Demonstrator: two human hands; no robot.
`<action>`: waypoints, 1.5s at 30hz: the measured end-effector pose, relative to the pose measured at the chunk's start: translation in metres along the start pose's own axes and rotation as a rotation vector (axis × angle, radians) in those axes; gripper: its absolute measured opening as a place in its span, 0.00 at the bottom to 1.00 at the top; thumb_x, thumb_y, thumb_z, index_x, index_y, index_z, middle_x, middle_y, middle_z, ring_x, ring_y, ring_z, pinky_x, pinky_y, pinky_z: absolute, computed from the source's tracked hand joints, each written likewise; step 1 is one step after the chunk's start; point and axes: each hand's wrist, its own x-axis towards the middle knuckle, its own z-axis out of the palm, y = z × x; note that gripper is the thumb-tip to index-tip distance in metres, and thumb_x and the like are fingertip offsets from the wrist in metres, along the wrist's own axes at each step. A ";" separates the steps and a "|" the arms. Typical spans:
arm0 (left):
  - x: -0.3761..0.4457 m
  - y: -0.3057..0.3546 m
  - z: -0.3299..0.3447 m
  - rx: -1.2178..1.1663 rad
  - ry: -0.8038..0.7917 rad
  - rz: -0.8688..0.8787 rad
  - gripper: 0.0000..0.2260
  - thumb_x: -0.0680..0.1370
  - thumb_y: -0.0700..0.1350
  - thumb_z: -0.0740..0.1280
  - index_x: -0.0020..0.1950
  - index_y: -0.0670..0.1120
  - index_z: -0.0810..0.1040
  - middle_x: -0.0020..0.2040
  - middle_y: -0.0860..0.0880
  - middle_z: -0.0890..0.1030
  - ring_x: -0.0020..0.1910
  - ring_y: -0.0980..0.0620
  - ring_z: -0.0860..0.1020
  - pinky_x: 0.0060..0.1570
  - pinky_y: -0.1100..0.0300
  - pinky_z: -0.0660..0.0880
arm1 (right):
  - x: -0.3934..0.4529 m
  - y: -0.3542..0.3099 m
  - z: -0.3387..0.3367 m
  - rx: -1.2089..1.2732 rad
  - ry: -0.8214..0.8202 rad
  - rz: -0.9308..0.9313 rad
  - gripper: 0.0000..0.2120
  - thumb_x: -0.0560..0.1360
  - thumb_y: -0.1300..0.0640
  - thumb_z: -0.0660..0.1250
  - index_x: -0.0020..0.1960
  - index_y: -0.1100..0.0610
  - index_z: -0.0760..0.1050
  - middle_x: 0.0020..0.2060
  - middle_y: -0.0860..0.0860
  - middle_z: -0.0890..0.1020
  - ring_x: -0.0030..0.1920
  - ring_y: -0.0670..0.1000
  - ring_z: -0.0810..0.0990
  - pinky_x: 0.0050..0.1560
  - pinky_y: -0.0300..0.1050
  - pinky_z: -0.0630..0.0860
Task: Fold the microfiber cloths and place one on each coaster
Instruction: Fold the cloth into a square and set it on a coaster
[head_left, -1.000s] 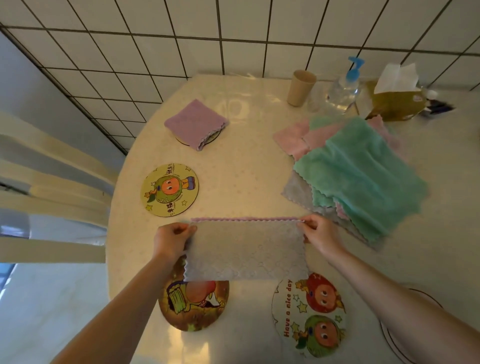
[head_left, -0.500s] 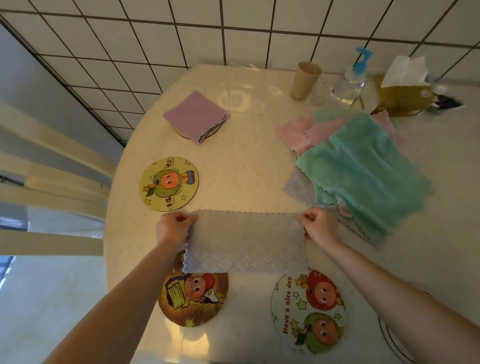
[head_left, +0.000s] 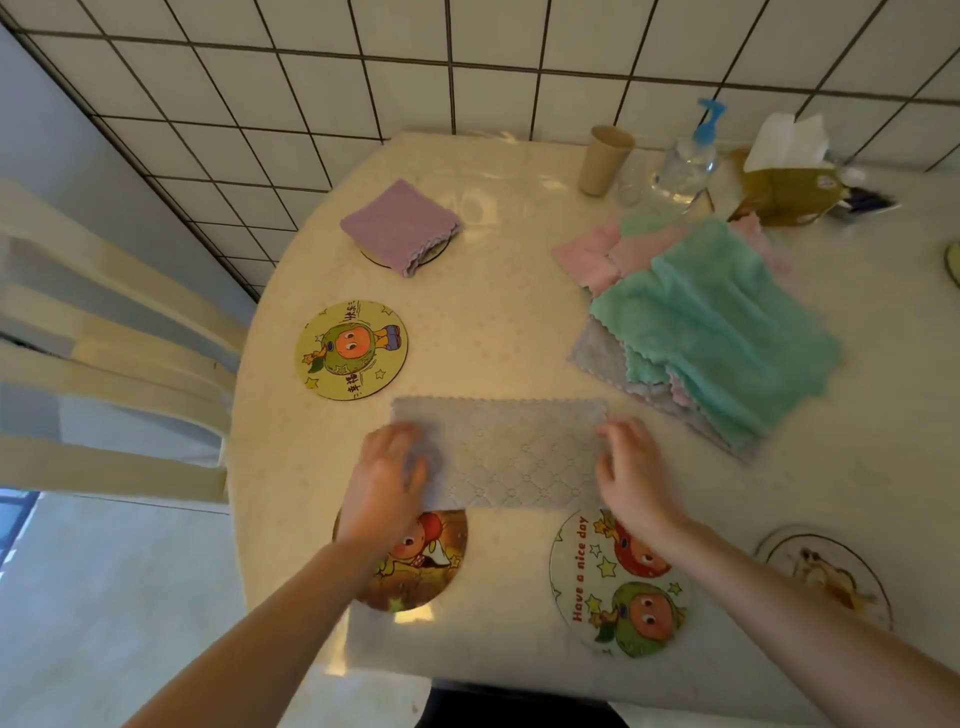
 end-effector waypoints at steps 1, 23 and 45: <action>-0.016 0.002 0.007 0.059 -0.069 0.152 0.15 0.79 0.45 0.63 0.66 0.47 0.74 0.66 0.50 0.73 0.67 0.51 0.67 0.67 0.53 0.68 | -0.016 -0.006 0.006 -0.042 -0.069 -0.115 0.17 0.77 0.60 0.61 0.66 0.57 0.69 0.64 0.49 0.71 0.61 0.46 0.72 0.62 0.40 0.72; -0.075 -0.063 0.001 0.547 -0.363 0.086 0.32 0.73 0.68 0.31 0.76 0.58 0.36 0.77 0.58 0.36 0.75 0.53 0.33 0.73 0.50 0.37 | -0.056 0.027 0.020 -0.428 -0.227 -0.366 0.35 0.60 0.66 0.76 0.65 0.59 0.71 0.62 0.53 0.75 0.62 0.55 0.74 0.59 0.52 0.75; -0.106 0.065 0.100 0.441 -0.260 0.334 0.22 0.72 0.49 0.56 0.63 0.48 0.79 0.63 0.50 0.79 0.62 0.48 0.77 0.59 0.49 0.75 | -0.100 0.015 -0.008 -0.221 -0.335 -1.092 0.11 0.79 0.53 0.57 0.50 0.55 0.77 0.42 0.50 0.77 0.44 0.50 0.76 0.45 0.45 0.76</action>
